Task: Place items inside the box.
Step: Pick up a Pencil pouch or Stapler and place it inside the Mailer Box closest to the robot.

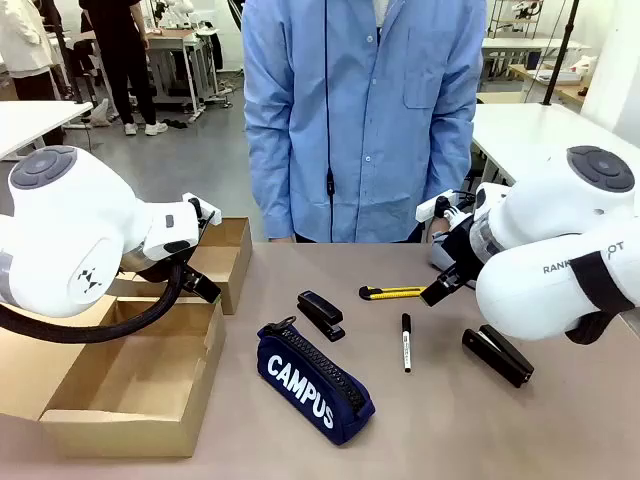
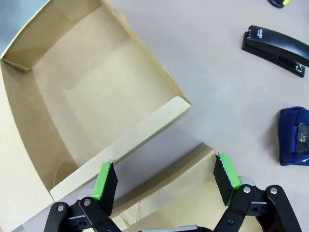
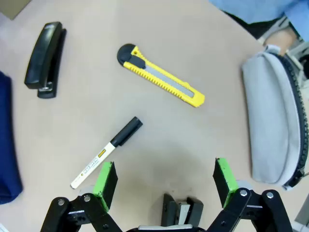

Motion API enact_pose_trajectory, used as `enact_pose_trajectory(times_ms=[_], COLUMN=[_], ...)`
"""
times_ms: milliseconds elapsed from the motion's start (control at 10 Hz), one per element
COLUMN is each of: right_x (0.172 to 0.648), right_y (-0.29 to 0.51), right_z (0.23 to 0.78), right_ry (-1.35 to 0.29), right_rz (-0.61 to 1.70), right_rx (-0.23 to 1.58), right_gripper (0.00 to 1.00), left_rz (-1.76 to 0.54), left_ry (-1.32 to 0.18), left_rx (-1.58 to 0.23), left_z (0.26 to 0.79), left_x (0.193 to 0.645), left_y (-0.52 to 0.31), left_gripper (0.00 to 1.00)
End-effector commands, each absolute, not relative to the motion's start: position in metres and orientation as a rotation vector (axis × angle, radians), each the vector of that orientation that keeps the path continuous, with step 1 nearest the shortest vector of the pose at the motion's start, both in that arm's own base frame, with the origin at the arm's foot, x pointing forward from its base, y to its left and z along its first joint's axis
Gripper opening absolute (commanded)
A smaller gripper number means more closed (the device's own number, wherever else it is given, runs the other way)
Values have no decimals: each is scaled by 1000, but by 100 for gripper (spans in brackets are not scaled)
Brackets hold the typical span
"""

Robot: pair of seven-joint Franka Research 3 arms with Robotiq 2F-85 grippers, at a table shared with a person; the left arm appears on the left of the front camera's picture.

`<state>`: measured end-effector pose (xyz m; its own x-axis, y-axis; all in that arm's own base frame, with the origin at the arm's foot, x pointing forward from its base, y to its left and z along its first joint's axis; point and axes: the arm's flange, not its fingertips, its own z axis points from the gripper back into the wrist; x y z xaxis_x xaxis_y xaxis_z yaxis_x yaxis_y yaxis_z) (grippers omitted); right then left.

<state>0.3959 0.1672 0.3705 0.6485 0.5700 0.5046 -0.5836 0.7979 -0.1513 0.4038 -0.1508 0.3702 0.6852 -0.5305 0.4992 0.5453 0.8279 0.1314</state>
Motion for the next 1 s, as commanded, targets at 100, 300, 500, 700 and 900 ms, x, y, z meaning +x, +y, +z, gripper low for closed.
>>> enact_pose_trajectory(times_ms=[100, 300, 500, 700, 900], right_x=[396, 396, 396, 396, 396], right_y=[167, 167, 167, 167, 167], right_z=[371, 371, 371, 371, 371], right_ry=[-565, -565, -565, -565, -565], right_rz=[656, 656, 656, 656, 656], right_rx=[26, 26, 26, 26, 26], right_gripper=[100, 100, 100, 100, 100], left_rz=[-603, -603, -603, -603, -603], left_ry=[-550, -550, -550, -550, -550], left_rx=[-28, -28, -28, -28, -28], left_z=[370, 370, 370, 370, 370], left_x=[404, 404, 404, 404, 404], left_y=[-151, -151, -151, -151, -151], left_gripper=[100, 100, 100, 100, 100])
